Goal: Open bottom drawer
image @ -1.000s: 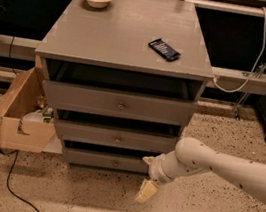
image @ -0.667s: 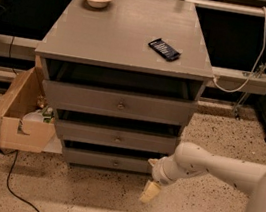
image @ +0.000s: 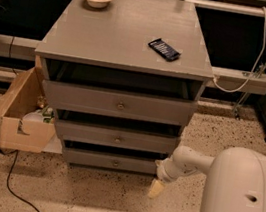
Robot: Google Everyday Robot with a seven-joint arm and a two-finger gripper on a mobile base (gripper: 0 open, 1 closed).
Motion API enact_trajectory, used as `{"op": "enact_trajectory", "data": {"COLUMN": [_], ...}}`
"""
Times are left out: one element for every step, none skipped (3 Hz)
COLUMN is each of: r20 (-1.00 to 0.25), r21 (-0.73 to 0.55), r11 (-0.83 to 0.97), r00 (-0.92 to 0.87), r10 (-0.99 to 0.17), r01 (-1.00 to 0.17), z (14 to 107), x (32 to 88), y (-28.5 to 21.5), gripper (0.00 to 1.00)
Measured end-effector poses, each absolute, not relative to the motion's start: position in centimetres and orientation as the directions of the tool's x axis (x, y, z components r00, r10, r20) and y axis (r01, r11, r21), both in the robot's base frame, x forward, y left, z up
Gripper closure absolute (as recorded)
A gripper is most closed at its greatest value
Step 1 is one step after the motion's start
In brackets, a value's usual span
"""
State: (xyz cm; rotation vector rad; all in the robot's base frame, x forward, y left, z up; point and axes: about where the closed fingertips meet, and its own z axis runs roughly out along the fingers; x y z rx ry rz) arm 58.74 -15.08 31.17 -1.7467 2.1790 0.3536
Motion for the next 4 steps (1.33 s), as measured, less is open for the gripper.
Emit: {"op": "enact_trajectory", "data": {"r20": [-0.384,-0.394,-0.394,-0.385], "r21": [0.017,-0.014,-0.014,-0.017], "r11": [0.222,0.24,0.24,0.194], "r00": [-0.211,-0.216,-0.216,-0.172], "r10": [-0.899,-0.894,-0.894,-0.906], "r01": [-0.975,-0.971,-0.971,-0.981], "z": [26.9,27.0,27.0,24.2], "x": [61.0,63.3,63.3,63.9], "y": [-16.0,-16.4,-16.4,-15.3], "gripper": [0.0,0.0,0.0,0.0]}}
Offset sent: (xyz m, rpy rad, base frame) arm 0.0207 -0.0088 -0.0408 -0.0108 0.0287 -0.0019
